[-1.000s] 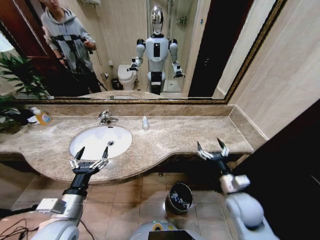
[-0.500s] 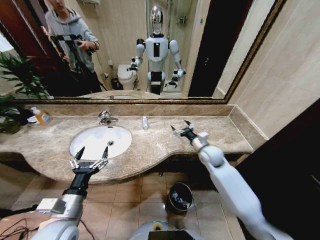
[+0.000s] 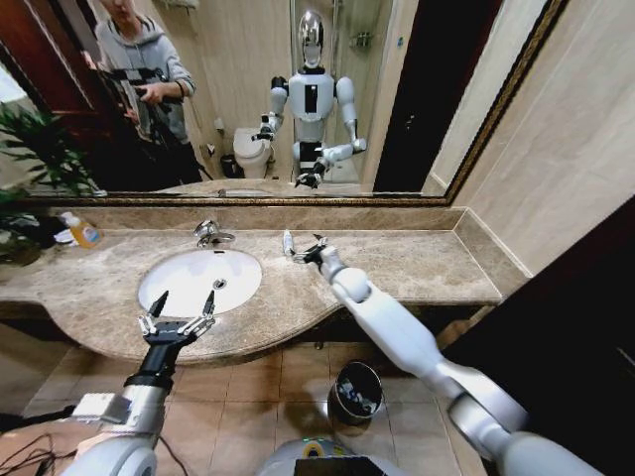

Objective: Pick up the trash from the sink and place it in the trash bin.

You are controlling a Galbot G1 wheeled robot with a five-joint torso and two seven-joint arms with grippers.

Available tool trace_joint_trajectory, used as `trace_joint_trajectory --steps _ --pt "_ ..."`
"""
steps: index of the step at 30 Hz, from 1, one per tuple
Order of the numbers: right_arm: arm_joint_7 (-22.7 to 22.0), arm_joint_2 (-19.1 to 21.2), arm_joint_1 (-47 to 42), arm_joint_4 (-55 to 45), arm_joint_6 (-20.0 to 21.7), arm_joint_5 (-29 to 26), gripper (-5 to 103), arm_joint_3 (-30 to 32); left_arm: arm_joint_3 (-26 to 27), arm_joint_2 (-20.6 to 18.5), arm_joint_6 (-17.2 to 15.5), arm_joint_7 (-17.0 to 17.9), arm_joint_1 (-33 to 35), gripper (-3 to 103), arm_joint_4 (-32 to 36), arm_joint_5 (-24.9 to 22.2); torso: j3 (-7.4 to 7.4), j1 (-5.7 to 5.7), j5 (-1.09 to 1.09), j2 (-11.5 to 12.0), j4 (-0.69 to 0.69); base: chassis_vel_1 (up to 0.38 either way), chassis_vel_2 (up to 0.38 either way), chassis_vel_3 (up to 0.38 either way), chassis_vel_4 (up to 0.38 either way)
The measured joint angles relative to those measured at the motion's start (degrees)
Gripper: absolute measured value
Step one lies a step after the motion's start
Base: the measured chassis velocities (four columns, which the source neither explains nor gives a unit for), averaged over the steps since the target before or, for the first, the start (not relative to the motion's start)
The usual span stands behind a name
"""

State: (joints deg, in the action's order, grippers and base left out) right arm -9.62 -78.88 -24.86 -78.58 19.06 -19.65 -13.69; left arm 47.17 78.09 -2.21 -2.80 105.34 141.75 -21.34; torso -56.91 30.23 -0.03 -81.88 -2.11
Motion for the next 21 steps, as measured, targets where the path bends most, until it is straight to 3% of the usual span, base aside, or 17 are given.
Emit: trace_joint_trajectory --steps 12,21 --pt "-7.2 -9.4 3.8 10.9 -0.4 0.9 102 -1.6 0.0 0.0 0.0 0.0 0.0 100 0.0 0.0 0.00 0.00 0.02 0.0 0.00 0.000 0.000 0.000 0.000" --pt "-7.9 -12.8 5.2 20.7 -3.4 2.4 98 -0.6 0.0 0.0 0.0 0.0 0.0 100 0.0 0.0 0.00 0.00 0.04 0.0 -0.01 0.000 0.000 0.000 0.000"
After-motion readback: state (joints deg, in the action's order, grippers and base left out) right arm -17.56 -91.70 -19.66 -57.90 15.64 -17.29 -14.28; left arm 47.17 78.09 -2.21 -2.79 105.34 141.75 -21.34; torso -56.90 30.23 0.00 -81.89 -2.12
